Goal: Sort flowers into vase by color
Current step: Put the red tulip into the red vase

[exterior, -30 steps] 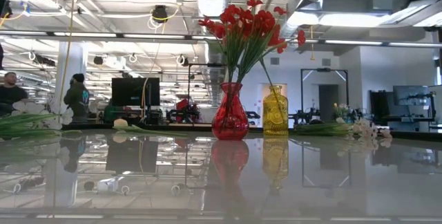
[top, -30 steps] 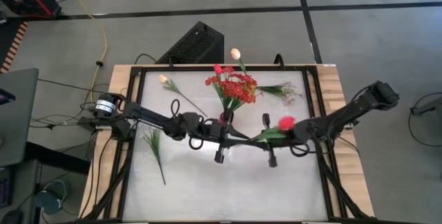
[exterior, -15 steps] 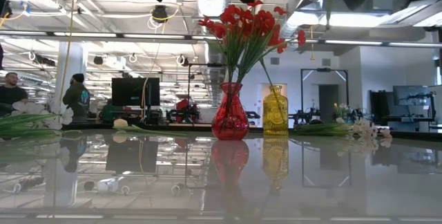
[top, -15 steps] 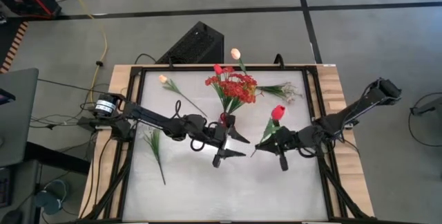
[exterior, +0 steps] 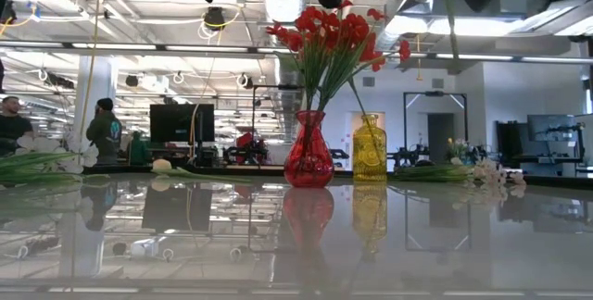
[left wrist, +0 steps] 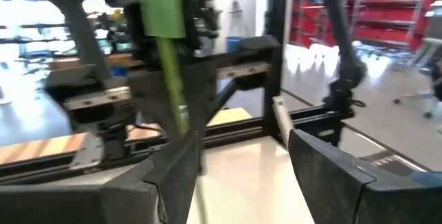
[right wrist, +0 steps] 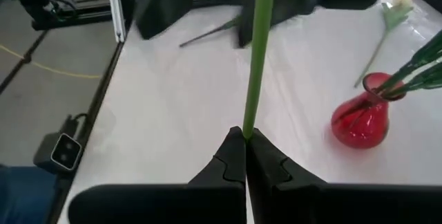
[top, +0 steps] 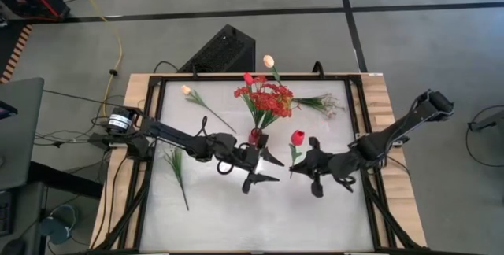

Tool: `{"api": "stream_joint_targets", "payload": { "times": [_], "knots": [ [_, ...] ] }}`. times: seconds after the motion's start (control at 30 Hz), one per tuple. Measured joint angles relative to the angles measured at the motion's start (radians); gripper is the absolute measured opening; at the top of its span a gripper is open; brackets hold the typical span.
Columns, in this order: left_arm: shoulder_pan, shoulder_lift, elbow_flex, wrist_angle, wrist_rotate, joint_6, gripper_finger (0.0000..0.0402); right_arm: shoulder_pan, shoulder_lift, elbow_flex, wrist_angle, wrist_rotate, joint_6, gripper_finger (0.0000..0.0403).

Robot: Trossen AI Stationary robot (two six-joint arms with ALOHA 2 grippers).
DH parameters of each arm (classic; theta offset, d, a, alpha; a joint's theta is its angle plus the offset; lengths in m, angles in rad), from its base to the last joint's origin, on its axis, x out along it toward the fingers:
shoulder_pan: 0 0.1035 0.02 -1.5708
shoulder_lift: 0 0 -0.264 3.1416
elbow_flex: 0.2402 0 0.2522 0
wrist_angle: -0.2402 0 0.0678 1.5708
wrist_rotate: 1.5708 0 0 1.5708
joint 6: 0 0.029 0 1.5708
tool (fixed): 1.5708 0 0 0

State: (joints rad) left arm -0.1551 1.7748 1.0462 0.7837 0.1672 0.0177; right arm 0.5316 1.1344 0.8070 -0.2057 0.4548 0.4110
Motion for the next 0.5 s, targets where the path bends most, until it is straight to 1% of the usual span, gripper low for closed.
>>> {"api": "stream_joint_targets", "payload": {
  "times": [0.2,0.33,0.5],
  "knots": [
    [0.012,0.002,0.0,0.039,-0.127,-0.018,0.0215,-0.039,0.036,0.0,-0.002,-0.001,-0.024,0.0021],
    [0.022,0.02,0.018,0.027,-0.128,-0.046,0.0215,-0.065,0.065,0.0,-0.003,-0.005,-0.042,0.0021],
    [0.027,0.065,0.053,0.016,-0.156,-0.065,0.0215,-0.069,0.064,0.0,0.014,-0.007,-0.054,0.0021]
  ]
}}
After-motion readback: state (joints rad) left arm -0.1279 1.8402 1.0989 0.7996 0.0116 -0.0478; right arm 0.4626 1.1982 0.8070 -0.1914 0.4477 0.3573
